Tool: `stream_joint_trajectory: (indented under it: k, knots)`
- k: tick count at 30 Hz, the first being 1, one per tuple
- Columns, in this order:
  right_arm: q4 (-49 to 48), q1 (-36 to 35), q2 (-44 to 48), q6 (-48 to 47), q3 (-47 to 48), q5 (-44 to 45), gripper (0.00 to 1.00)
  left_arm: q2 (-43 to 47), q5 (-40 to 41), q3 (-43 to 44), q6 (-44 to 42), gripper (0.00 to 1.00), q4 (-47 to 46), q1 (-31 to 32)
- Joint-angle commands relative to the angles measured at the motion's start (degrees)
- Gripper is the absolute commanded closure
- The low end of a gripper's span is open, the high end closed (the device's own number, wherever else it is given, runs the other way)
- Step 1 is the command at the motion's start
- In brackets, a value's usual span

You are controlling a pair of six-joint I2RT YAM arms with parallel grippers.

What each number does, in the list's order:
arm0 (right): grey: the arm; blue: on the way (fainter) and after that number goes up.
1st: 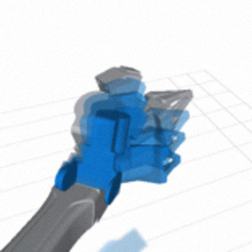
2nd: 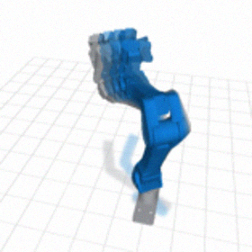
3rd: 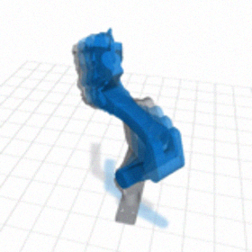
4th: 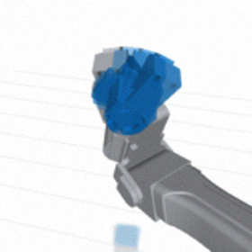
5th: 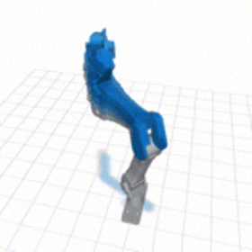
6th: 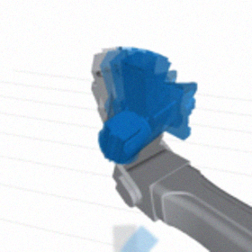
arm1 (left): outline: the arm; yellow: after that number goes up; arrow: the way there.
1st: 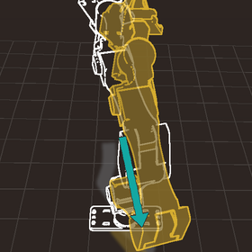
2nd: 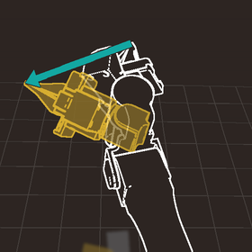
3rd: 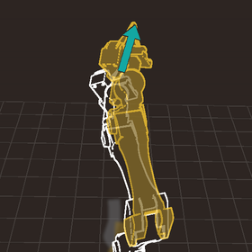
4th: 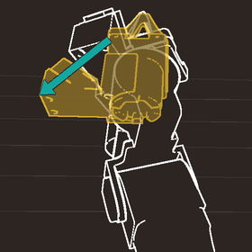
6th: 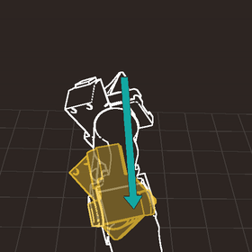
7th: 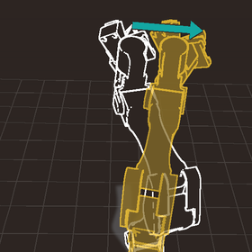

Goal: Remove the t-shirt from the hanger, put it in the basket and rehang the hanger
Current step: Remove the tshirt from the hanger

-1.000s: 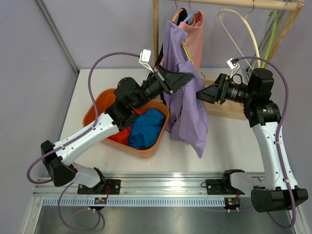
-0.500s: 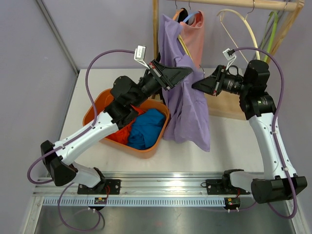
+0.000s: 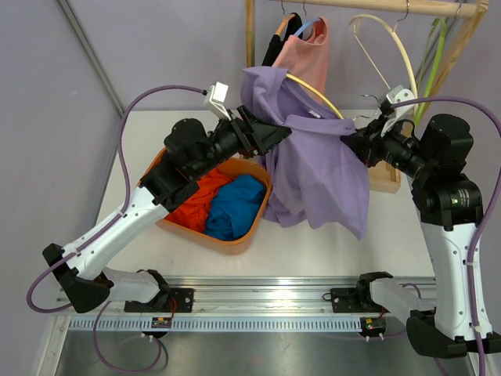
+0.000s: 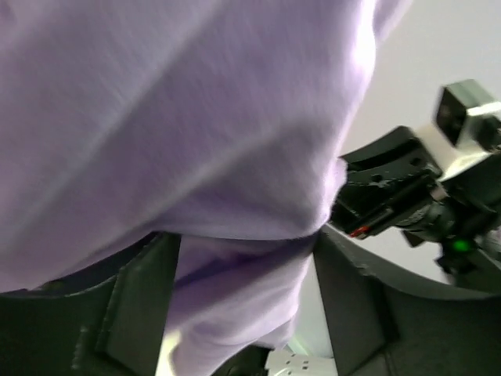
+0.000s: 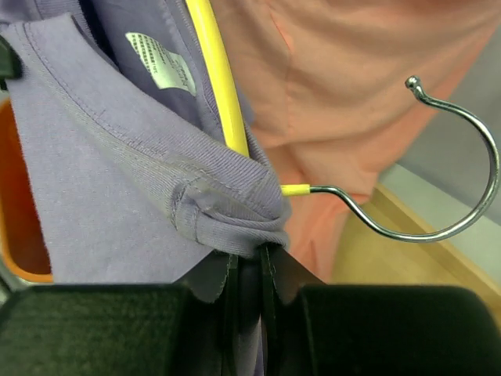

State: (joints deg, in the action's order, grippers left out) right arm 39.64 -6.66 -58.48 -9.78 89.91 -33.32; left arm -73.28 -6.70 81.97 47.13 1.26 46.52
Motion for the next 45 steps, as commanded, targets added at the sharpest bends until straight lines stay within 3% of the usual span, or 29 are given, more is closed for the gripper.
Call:
stream_joint_trajectory:
  k: [1,7,11,16,23,26,29,37,38,41,42,45]
  knots:
    - [1.8,-0.2,1.5,-10.9,2.4,7.4,1.00,2.3,1.5,1.0,-4.4,0.24,5.3,-0.7]
    - [3.2,-0.3,4.4,-19.0,0.5,12.2,1.00,5.8,2.9,1.1,-10.1,0.11,11.0,-0.7]
    - [3.7,-0.3,5.9,-22.1,-0.7,14.0,1.00,6.9,9.6,3.8,-12.5,0.07,17.4,-0.7]
    - [5.2,-0.2,6.9,-24.7,-1.6,13.6,1.00,1.1,17.1,15.7,-12.8,0.04,29.7,0.0]
    - [7.3,-0.3,8.0,-30.0,-3.4,16.1,1.00,-14.5,29.4,40.1,-11.6,0.07,45.8,6.9]
    - [7.7,-0.3,8.3,-31.3,-4.1,16.6,1.00,-20.7,32.1,48.2,-10.2,0.19,51.9,9.1]
    - [7.9,-0.3,8.4,-31.7,-4.5,17.3,1.00,-23.4,33.9,51.3,-9.4,0.23,56.3,10.8]
    - [7.6,-0.3,8.7,-31.0,-4.8,15.0,1.00,-26.8,41.4,47.9,-7.8,0.25,60.0,13.2]
    - [7.7,-0.3,8.7,-31.0,-4.7,14.8,1.00,-27.0,43.1,47.3,-7.8,0.27,59.6,13.2]
    - [7.9,-0.3,9.3,-31.4,-5.0,14.2,1.00,-27.1,44.7,46.1,-8.3,0.48,56.8,13.1]
    - [8.3,-0.3,9.5,-31.9,-5.2,14.4,1.00,-27.2,44.9,46.1,-8.5,0.68,56.0,13.1]
    - [8.6,-0.3,10.4,-33.0,-6.2,15.4,1.00,-26.9,45.5,46.1,-9.3,0.88,55.2,13.1]
